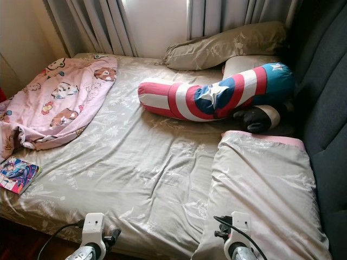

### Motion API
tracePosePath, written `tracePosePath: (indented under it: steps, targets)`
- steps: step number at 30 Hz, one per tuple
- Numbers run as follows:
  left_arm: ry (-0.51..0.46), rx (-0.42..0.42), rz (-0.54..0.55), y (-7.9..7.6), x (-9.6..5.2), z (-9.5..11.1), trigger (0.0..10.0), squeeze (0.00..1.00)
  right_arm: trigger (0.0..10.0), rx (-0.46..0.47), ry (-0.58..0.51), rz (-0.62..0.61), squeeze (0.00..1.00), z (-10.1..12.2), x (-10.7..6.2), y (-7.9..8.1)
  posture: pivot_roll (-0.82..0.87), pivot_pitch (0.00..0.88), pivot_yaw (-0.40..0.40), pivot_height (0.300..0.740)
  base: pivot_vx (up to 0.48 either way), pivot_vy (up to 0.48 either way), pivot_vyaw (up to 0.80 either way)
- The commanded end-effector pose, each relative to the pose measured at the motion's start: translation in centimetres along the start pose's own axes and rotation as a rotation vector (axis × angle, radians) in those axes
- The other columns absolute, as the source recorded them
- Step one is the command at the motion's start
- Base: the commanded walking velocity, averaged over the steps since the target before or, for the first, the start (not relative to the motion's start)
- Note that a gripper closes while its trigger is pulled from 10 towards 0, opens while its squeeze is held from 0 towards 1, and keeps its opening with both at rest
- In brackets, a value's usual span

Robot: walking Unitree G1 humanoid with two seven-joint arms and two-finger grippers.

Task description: Clean up the room

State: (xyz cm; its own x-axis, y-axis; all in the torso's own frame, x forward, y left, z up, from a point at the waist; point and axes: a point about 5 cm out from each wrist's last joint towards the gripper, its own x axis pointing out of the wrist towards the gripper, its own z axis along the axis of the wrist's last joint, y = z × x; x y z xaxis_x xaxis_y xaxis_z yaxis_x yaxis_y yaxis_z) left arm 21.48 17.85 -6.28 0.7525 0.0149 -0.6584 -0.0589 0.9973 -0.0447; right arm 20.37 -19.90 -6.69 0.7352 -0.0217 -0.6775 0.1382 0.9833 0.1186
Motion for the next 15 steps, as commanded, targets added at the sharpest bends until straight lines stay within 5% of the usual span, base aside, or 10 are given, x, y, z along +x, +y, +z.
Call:
tracePosePath:
  steps: [1,15]
  targets:
    - [0.034,-0.022,0.027,0.2,-0.3,-0.9,10.0,0.00,10.0,-0.017,0.064,0.002,0.00,-1.7,-0.5,-0.1,0.02,0.000,0.026,0.740,0.000,0.000,0.00]
    - [0.055,-0.041,0.064,1.0,-0.4,-1.4,10.0,0.00,10.0,-0.010,0.151,-0.066,0.00,-4.3,-1.7,-1.6,0.02,0.000,0.026,0.740,0.000,0.000,0.00]
